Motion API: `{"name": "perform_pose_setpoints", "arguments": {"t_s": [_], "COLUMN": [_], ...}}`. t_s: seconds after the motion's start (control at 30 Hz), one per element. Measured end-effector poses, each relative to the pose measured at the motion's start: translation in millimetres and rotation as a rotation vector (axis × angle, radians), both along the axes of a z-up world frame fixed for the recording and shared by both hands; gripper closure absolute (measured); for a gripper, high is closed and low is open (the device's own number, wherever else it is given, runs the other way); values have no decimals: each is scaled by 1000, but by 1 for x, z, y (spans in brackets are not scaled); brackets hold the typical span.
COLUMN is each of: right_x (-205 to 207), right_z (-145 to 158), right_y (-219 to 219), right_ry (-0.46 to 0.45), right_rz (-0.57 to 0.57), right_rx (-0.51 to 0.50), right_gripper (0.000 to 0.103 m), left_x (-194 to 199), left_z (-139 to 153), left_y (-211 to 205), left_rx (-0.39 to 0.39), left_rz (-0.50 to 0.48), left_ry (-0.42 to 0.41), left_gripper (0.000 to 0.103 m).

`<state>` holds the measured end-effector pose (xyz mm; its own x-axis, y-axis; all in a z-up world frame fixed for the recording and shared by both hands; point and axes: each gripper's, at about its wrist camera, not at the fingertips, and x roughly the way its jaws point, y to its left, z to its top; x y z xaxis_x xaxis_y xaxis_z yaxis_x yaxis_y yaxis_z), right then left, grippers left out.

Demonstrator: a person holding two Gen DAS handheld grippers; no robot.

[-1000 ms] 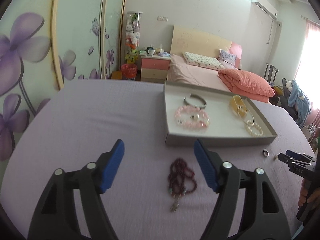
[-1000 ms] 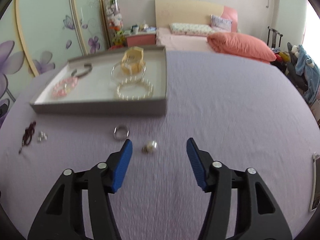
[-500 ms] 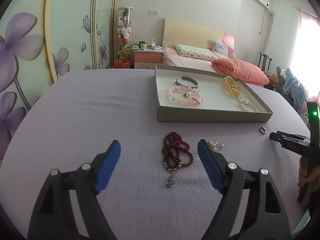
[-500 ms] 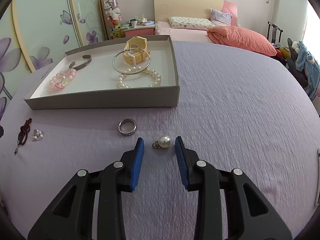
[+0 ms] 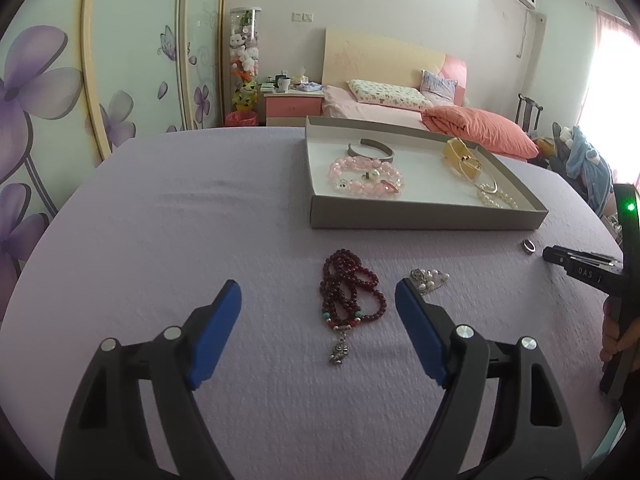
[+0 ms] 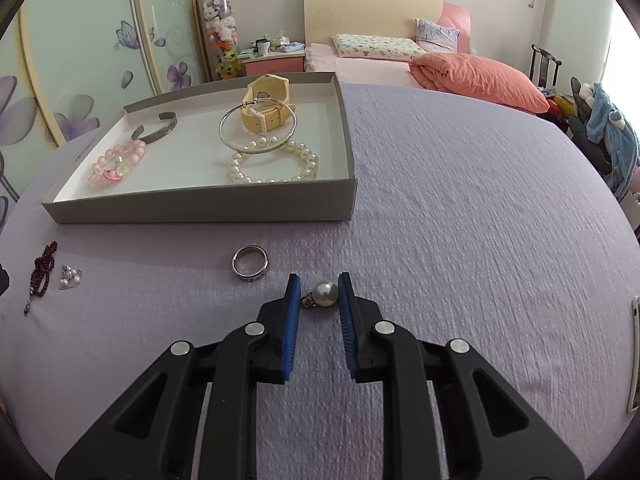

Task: Organize jewelry
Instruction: 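Grasp the dark red beaded bracelet with the left tool while the right tool holds the earring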

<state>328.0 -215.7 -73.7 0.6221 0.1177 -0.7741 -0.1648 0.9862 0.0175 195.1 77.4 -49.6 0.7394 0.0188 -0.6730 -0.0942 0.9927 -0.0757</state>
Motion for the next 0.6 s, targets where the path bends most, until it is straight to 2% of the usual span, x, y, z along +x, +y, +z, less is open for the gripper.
{"name": "perform_pose_setpoints", "arguments": {"t_s": [0.3, 0.43, 0.6], "right_x": [-3, -3, -3], "right_z": [4, 9, 10], "right_y": [-7, -8, -10], "right_ry": [6, -1, -5], "right_rz": [-4, -2, 1], "right_rx": [36, 45, 54], "right_gripper": [84, 84, 84], "left_x": [16, 28, 42], "left_z": [-6, -11, -19], "left_y": [-19, -21, -21], "left_rx": [41, 55, 68], "left_rz": [-48, -35, -16], "left_ry": [46, 74, 127], "left_gripper": [24, 24, 32]}}
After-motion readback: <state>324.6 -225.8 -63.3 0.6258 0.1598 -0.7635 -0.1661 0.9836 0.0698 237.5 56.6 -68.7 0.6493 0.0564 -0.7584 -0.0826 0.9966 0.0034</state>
